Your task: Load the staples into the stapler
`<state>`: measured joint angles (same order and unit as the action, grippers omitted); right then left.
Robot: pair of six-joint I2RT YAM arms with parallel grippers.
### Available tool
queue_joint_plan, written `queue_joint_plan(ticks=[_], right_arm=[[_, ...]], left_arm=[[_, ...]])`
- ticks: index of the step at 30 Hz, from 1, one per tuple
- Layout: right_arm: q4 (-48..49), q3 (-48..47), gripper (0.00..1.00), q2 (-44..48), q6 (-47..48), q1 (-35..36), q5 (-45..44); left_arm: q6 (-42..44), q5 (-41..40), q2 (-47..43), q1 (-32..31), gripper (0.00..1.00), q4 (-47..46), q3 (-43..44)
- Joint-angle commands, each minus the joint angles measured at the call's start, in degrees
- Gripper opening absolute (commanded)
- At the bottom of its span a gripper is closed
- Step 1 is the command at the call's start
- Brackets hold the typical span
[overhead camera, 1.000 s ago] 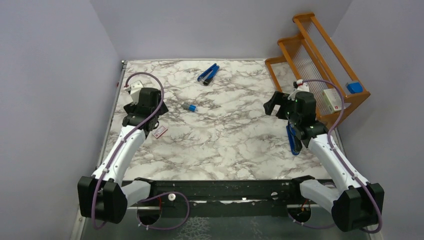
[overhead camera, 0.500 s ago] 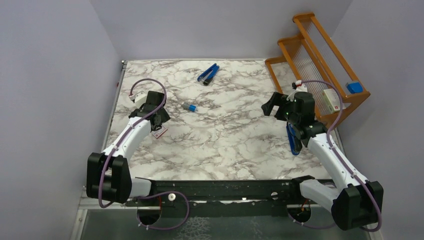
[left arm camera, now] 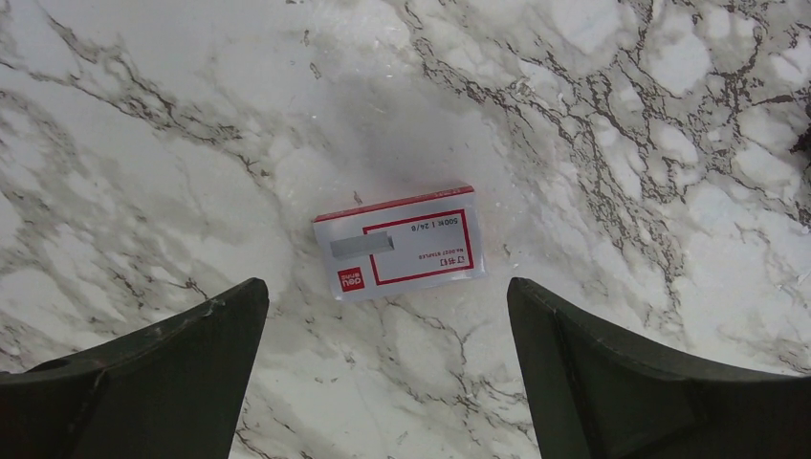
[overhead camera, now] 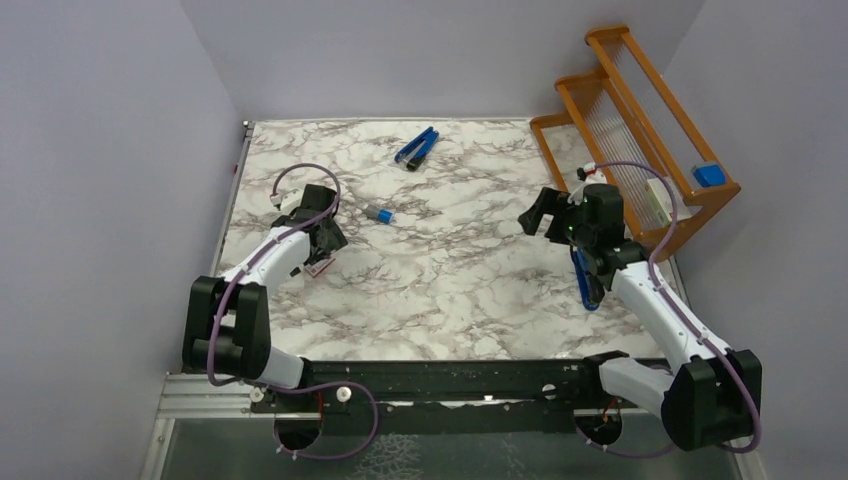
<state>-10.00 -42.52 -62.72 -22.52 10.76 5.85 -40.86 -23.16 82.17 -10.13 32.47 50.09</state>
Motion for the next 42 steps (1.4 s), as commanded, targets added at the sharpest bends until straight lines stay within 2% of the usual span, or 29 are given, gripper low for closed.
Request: queue_joint_plan(ticks=[1,28,42], right_arm=[[-0.36,0.43,1.00,-0.68,-0.08,-0.35,1.88],[-0.99,-0.88,0.99,-2.55,0.90,-0.31,4.16],[-1.31,-1.88,0.98,-3.73,1.03,-0.32,5.14]], left_arm=[[0.46,2.96,2.24,0.18,0.99,-2.94,-0.42],[-1.83,1.79,7.00,0.37,0.99,-5.18,-1.30],[-0.65,1.89,8.09,2.89,0.97,-6.41,-1.14]])
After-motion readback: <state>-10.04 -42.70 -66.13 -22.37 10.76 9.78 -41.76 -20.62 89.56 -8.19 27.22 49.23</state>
